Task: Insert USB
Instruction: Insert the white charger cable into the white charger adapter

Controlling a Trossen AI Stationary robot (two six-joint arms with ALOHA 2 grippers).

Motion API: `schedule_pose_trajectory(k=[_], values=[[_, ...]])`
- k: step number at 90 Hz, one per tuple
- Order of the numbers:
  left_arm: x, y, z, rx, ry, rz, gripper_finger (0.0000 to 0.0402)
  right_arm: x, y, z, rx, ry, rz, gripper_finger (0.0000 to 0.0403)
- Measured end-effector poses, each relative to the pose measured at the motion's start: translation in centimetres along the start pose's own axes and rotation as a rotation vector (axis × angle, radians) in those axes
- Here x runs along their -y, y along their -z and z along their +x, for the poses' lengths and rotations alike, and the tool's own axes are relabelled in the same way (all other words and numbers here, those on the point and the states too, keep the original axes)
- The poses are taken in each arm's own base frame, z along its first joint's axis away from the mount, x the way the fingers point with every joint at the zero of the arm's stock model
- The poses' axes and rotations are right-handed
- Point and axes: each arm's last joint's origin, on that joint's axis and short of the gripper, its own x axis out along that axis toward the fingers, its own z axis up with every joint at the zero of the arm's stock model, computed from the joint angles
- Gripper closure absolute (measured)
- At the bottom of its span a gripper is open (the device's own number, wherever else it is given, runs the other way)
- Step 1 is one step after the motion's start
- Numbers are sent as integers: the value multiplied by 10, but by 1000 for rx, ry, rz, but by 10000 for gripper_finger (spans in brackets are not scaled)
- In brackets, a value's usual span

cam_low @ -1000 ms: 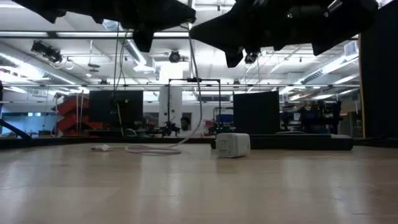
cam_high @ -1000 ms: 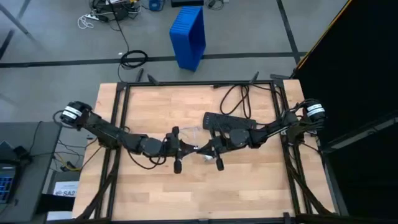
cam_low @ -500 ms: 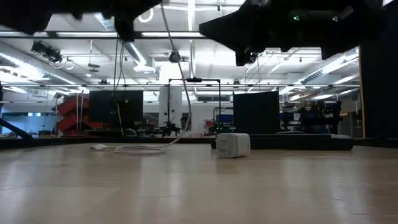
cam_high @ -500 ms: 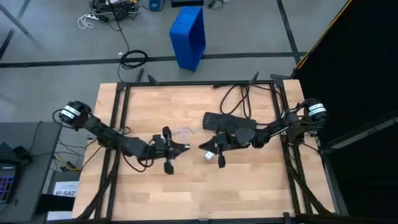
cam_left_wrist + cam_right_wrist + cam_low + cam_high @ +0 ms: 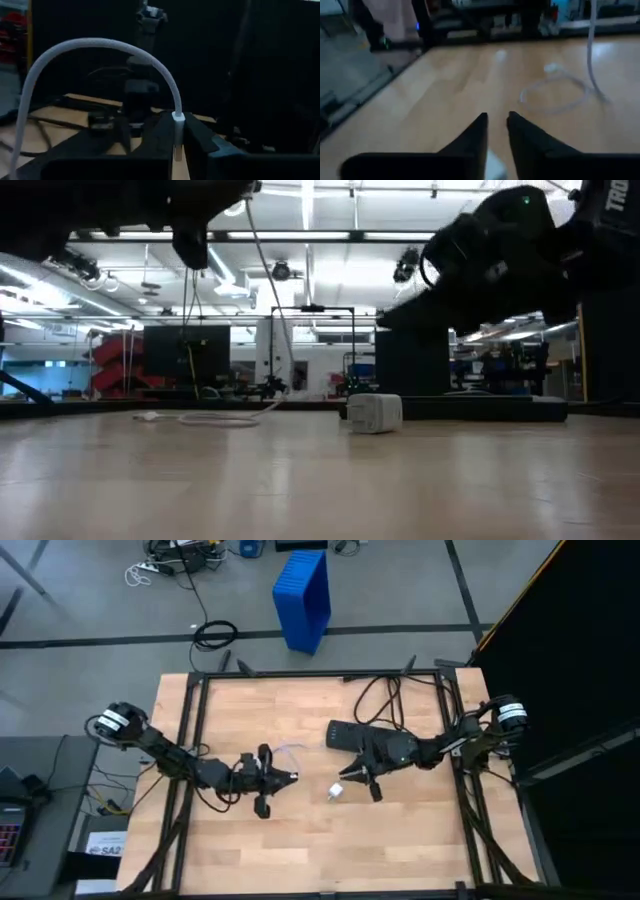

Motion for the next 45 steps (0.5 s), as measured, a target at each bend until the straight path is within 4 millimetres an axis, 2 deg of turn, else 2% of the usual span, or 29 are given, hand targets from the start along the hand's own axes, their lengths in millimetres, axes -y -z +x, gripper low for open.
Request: schedule_pose_trajectory(k=[12,22,32,45], values=[[4,-1,10,-60,-11,31,398,-2,8,-2,-51,43,3,230],[6,-2,16,-64,-15,34,398,-4,9,-2,-56,51,1,182],[7,4,23,-85,-24,47,398,-10,10,-1,-68,45,-6,153],[3,9,33,-96,-35,48,398,-14,11,-1,-69,78,-24,136]])
